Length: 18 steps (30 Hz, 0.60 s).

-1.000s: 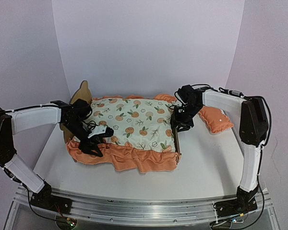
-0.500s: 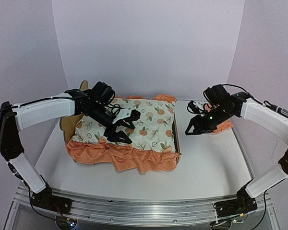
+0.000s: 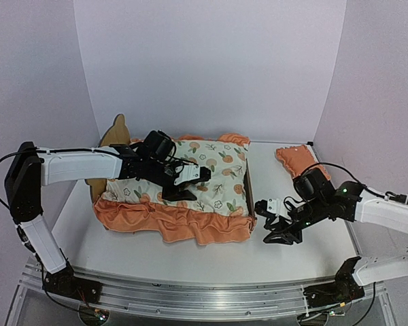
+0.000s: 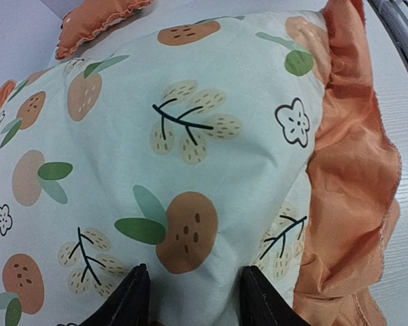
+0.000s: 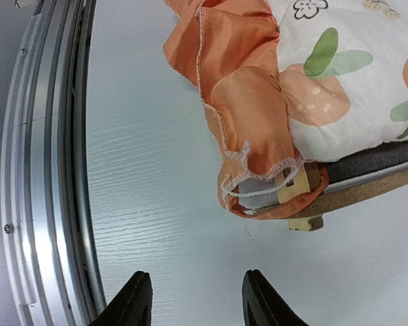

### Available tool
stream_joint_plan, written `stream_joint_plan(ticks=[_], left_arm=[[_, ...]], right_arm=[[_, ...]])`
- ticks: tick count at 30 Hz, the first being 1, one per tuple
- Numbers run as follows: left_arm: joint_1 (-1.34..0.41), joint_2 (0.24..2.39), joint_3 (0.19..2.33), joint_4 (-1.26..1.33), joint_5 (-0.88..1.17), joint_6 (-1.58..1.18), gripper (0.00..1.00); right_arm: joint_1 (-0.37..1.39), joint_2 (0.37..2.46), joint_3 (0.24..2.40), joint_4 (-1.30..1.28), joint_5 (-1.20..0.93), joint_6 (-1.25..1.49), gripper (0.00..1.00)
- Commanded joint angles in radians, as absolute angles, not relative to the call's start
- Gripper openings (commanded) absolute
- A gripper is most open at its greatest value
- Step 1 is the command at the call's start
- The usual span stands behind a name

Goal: Set up the pet bed

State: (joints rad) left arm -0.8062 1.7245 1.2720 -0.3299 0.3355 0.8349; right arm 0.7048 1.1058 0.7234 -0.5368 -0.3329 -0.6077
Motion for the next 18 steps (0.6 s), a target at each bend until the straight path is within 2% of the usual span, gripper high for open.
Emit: stream_joint_plan(ticks=[1,5,6,14,18], left_arm=[[-0.81,1.722,1.257,-0.263,0.254,0.842,0.36],[-0.806,1.719,1.275,-0.276,0.219,0.84,0.05],[-0.802,1.715,1.285,-0.282,0.218,0.832,0.01],[-0.695,1.71,1.402,-0.418,0.37,0.783,0.0],[-0.655,1.72,1.409,-0.431,0.4,0.776,0.0]], right_arm=[[0.719,1.128,0.682,-0.337,-0.273,-0.736,0.48],[0.719,1.164,0.689,-0.275,-0.287,-0.748,0.5],[0.719,1.176,0.699,-0.275,-0.296,-0.754,0.5],[0.719,1.274,0.811,-0.234,-0.351,-0.764,0.49],[0.719,1.337,0.879,-0.217,-0.308,-0.673,0.46]])
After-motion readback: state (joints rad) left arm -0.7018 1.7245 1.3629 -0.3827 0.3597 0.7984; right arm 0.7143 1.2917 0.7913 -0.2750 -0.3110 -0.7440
